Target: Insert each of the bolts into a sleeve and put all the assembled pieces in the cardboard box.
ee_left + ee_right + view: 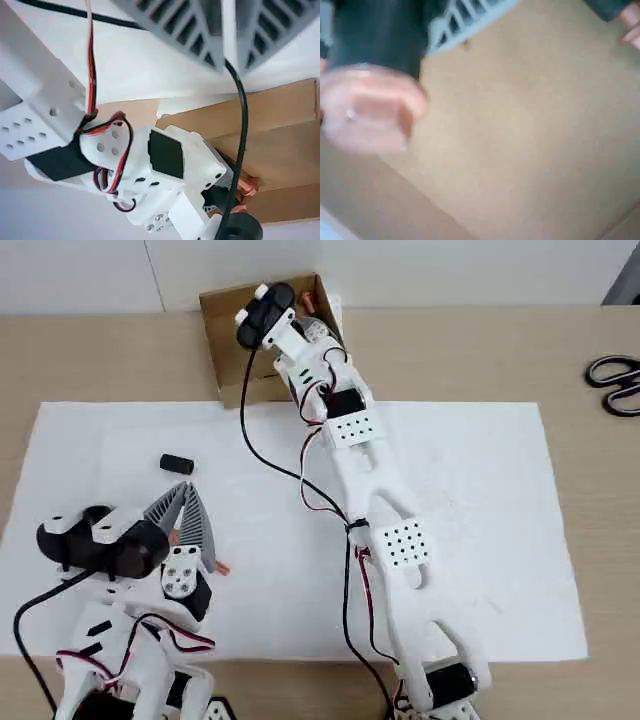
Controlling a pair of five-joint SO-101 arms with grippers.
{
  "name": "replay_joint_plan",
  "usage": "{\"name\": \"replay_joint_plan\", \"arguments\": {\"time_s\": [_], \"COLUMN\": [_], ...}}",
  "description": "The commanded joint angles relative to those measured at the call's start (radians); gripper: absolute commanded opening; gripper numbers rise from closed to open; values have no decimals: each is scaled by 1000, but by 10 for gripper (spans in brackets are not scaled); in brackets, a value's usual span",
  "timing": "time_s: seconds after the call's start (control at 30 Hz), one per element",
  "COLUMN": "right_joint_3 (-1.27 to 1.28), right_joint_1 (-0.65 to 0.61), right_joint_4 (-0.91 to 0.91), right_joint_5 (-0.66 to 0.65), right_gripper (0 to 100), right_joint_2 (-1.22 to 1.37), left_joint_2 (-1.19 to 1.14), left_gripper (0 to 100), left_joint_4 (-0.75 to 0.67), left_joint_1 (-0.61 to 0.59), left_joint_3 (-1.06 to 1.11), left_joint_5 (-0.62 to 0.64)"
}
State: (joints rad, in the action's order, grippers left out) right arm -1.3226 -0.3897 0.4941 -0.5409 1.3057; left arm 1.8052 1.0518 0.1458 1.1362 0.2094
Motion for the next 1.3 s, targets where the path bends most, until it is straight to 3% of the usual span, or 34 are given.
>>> {"name": "replay_joint_plan", "arguments": {"time_s": [0.0,0.13,0.37,0.8,0.93,1.03,1.13,1.27], "right_joint_3": [-71,-68,-31,-34,-199,-376,-365,-344], "right_joint_1": [7,1,-24,-42,-48,-84,-131,-189], "right_joint_4": [-51,-74,-73,-81,-54,134,423,782], "right_joint_5": [-8,-9,-138,-161,-140,31,213,333], "right_gripper": [5,14,160,159,158,158,158,159], "right_joint_2": [-21,-19,-18,-27,-28,-33,-137,-348], "left_joint_2": [9,9,9,9,9,9,9,9], "left_gripper": [7,7,7,7,7,7,7,7], "left_joint_4": [0,0,0,0,0,-17,-69,-95], "left_joint_1": [-5,-5,-5,-6,-6,-8,-61,-126], "left_joint_3": [1,1,1,1,-1,-2,-2,-2], "left_joint_5": [-2,-2,-2,-2,-2,-2,-2,-2]}}
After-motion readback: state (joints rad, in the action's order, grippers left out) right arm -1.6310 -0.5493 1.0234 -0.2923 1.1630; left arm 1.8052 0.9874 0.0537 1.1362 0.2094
